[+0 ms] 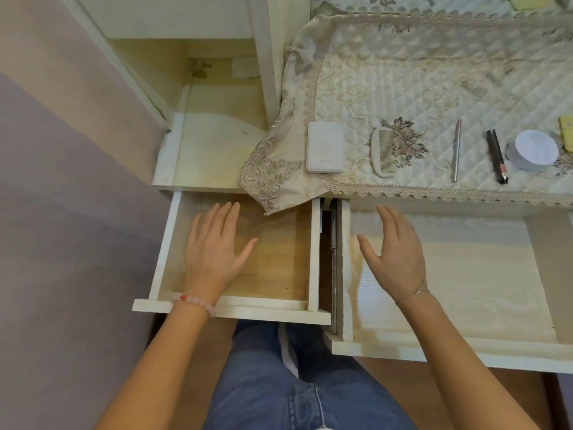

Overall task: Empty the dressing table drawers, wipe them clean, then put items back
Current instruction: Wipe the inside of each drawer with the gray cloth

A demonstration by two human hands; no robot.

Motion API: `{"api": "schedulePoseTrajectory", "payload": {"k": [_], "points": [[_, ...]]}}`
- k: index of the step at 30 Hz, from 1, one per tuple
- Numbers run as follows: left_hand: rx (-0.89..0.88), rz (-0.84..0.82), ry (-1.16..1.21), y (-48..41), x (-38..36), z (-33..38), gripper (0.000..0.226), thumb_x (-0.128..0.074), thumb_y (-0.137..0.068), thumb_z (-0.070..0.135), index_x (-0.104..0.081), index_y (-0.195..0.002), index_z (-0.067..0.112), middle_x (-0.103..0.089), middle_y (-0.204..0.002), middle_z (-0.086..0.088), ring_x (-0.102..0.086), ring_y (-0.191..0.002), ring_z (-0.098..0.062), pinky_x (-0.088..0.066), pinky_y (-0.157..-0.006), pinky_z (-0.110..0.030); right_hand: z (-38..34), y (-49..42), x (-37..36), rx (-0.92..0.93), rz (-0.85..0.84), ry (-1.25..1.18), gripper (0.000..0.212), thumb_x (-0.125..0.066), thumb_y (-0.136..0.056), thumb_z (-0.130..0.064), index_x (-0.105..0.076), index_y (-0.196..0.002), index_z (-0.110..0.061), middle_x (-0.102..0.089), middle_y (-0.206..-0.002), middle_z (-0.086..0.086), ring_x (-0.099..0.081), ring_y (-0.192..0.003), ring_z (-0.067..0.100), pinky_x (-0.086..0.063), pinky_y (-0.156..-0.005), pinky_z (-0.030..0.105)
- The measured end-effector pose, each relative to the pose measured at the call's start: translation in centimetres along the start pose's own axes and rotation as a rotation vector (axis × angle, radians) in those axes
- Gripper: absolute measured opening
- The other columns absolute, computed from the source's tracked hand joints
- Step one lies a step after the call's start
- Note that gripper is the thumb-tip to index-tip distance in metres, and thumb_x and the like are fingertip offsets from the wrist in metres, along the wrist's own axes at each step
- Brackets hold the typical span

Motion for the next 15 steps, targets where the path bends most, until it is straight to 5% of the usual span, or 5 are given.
{"api": "schedulePoseTrajectory", "payload": {"k": [15], "points": [[0.392,0.197,-0.057,12.7,7.0,-9.0,0.07,-0.034,-0.089,0.057,-0.041,-0.139,0.009,-0.048,-0.14,-0.011,-0.039,-0.133,-0.027,-0.025,-0.111,-0.046,-13.3,1.0,-0.1,0.403,-0.071,-0.045,0.071,-0.033,-0.087,-0.055,-0.037,-0.14,-0.009,-0.043,-0.142,0.01,-0.037,-0.133,0.026,-0.032,-0.111,0.044]]}}
Point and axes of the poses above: each hand's wrist, its own y-axis away from the middle knuckle, its own x-axis out of the back of the hand, z = x × y, the point moved 9 cm from there along -y, towards the middle knuckle
